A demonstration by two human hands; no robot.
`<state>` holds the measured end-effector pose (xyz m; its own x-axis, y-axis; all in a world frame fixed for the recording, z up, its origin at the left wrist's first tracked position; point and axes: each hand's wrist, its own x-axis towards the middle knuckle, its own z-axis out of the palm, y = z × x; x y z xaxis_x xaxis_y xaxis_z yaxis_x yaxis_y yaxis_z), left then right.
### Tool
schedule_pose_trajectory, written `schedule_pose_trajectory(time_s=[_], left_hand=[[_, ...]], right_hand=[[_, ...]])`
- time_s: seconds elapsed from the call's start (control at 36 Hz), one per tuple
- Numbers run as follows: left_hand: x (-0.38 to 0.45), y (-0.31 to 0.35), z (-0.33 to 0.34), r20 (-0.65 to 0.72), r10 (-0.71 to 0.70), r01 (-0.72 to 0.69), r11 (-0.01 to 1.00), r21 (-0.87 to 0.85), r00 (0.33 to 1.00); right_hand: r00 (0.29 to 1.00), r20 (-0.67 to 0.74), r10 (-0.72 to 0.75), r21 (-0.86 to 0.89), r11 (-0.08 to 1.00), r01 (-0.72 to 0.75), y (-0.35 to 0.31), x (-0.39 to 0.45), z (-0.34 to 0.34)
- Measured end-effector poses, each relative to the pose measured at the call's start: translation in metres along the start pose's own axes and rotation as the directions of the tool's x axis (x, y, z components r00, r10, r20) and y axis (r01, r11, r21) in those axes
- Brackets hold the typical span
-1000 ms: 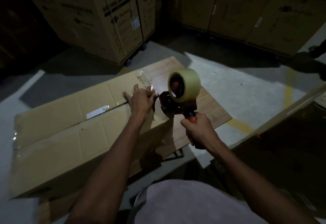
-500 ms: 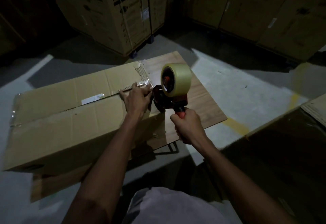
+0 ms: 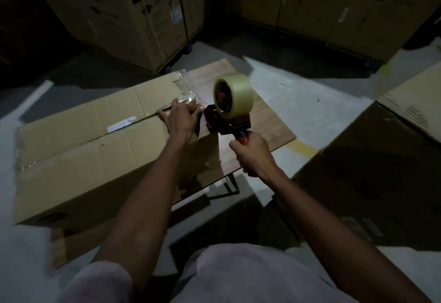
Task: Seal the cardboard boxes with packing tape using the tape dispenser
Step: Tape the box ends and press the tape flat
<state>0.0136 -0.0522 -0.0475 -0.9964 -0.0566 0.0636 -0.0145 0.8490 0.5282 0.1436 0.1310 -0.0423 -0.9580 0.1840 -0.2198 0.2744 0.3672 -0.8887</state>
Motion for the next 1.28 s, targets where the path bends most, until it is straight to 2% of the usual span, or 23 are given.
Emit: schedule_pose_trajectory(time_s=[0.11, 0.33, 0.44, 0.56, 0.69, 0.83, 0.97, 1.06, 1.28], left_hand=[[-0.003, -0.003, 0.005, -0.002, 0.051, -0.051, 0.999, 0.009, 0.999], [-0.006, -0.012, 0.008, 0.034, 0.019, -0.017, 0.998, -0.066, 0.999], [-0.009, -0.013, 0.013, -0.035, 0.029, -0.033, 0.995, -0.095, 0.999], [-0.014, -0.014, 0.017, -0.042, 0.044, -0.045, 0.998, -0.035, 0.998], [-0.013, -0.009, 0.014, -0.035, -0.016, 0.015, 0.999, -0.035, 0.999], [-0.014, -0.01, 0.014, -0.024, 0.002, -0.004, 0.999, -0.05, 1.0], [-0.014, -0.008, 0.012, -0.001, 0.045, -0.045, 0.999, 0.011, 0.999], [-0.019, -0.003, 0.012, -0.021, 0.075, -0.076, 0.997, -0.021, 0.997], [-0.032, -0.005, 0.016, 0.024, 0.033, -0.033, 0.999, -0.005, 0.999]], right_hand=[[1.0, -0.014, 0.028, 0.026, 0.999, -0.028, 0.001, -0.003, 0.003], [0.998, -0.056, 0.015, 0.021, 1.0, -0.014, -0.002, -0.006, 0.01], [0.999, -0.034, 0.013, 0.023, 1.0, -0.012, -0.001, -0.005, 0.007], [1.0, -0.024, -0.017, -0.021, 1.0, 0.016, -0.001, -0.005, 0.004], [0.999, 0.016, -0.04, -0.103, 0.994, 0.042, 0.001, -0.007, -0.004], [0.998, 0.045, -0.051, -0.155, 0.986, 0.057, 0.019, -0.018, -0.011], [0.998, 0.058, -0.015, -0.097, 0.995, 0.02, 0.021, -0.018, -0.008], [0.998, 0.065, -0.002, -0.073, 0.997, 0.006, 0.023, -0.017, -0.012], [0.998, 0.056, -0.007, 0.008, 1.0, 0.007, 0.025, -0.02, -0.011]])
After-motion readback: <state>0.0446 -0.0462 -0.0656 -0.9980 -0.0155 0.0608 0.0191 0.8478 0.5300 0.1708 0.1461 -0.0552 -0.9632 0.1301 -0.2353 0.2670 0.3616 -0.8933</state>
